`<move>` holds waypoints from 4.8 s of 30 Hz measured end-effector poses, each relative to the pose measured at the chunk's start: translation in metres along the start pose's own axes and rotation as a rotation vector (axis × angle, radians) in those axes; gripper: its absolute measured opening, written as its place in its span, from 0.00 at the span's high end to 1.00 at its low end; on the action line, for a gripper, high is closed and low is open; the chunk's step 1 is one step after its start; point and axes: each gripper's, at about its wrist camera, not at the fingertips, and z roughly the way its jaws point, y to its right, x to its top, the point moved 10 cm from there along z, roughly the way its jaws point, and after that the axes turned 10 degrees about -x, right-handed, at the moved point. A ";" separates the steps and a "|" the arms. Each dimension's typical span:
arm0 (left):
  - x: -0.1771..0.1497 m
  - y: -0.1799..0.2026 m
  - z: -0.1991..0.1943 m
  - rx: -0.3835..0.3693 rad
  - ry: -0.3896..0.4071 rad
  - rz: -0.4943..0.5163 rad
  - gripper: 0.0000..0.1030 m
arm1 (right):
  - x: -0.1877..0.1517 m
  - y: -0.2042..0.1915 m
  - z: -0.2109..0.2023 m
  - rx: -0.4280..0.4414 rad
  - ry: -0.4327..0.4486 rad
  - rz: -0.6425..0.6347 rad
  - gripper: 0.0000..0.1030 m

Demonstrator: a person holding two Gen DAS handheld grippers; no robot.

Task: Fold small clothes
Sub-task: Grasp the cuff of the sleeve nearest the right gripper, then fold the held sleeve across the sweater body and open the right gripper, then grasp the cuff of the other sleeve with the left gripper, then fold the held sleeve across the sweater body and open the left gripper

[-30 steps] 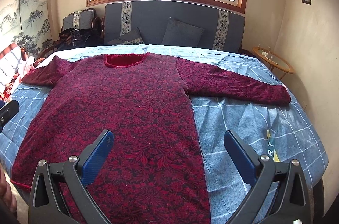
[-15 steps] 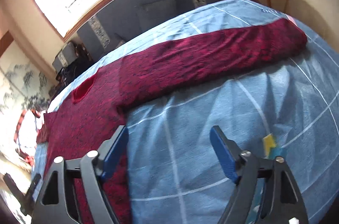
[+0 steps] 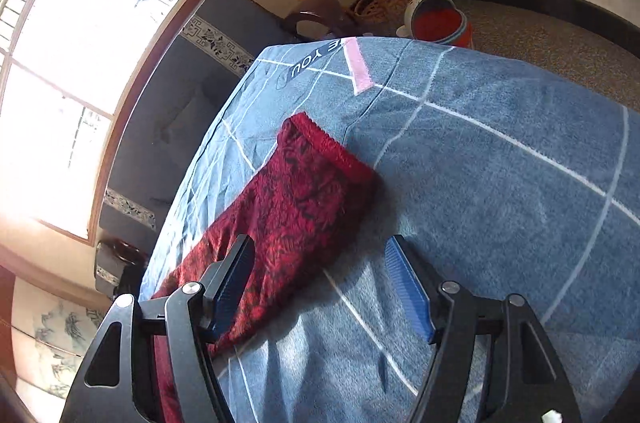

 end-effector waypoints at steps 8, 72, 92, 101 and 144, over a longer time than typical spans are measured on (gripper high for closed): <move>-0.001 -0.003 0.001 -0.031 -0.003 -0.029 0.01 | 0.026 0.000 0.019 0.027 -0.009 0.075 0.54; 0.181 -0.257 -0.001 -0.147 0.057 -0.475 0.01 | -0.475 -0.306 -0.006 0.438 -0.406 -0.858 0.27; 0.246 -0.361 0.044 -0.182 0.127 -0.708 0.25 | -0.457 -0.298 -0.005 0.476 -0.401 -0.747 0.25; 0.230 -0.375 0.050 -0.116 0.121 -0.699 0.87 | -0.455 -0.299 -0.004 0.478 -0.396 -0.747 0.23; 0.231 -0.297 0.005 -0.371 0.270 -0.929 0.15 | -0.434 -0.292 -0.009 0.548 -0.374 -0.659 0.22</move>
